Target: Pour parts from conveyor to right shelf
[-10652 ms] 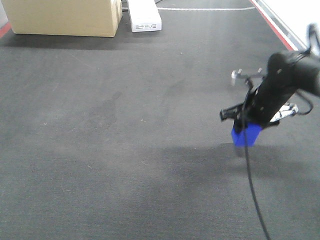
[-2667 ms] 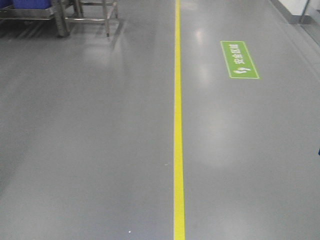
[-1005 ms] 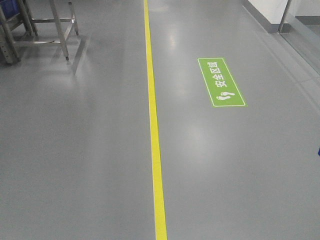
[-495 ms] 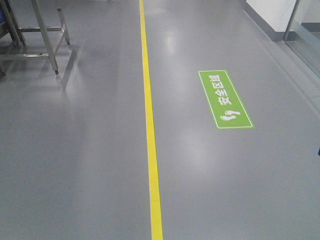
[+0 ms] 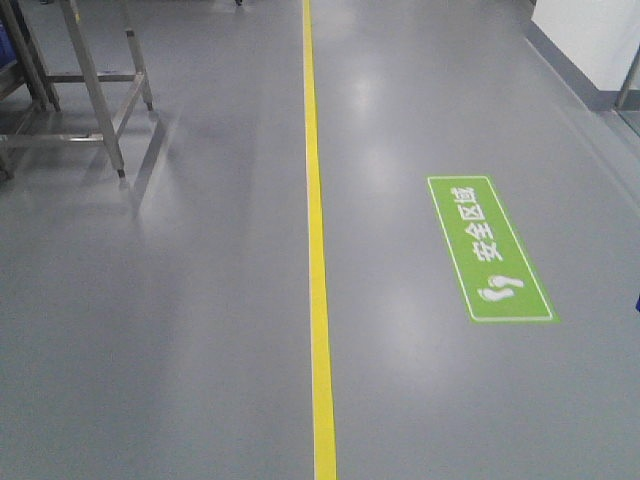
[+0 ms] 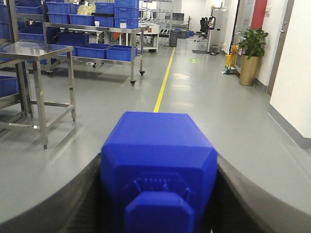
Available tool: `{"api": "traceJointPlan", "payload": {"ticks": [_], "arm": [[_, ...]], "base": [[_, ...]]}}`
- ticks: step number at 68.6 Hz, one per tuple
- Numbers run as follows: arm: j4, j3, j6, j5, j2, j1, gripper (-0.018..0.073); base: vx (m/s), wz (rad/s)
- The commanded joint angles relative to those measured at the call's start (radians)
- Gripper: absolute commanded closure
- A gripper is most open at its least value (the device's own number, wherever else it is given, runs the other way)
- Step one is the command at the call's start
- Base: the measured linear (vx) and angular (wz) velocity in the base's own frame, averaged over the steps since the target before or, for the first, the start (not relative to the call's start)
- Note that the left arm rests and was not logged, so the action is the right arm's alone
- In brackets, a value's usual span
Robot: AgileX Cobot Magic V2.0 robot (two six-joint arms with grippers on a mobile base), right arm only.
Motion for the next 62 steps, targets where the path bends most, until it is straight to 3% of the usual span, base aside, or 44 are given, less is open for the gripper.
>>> {"api": "traceJointPlan", "payload": {"ticks": [1,62], "arm": [[-0.007,-0.028,-0.003,-0.081,0.013,-0.004,0.0568],[-0.007,-0.028,-0.003,-0.083,0.013,-0.004,0.0568]], "base": [[0.61,0.07],[0.65,0.02]]}}
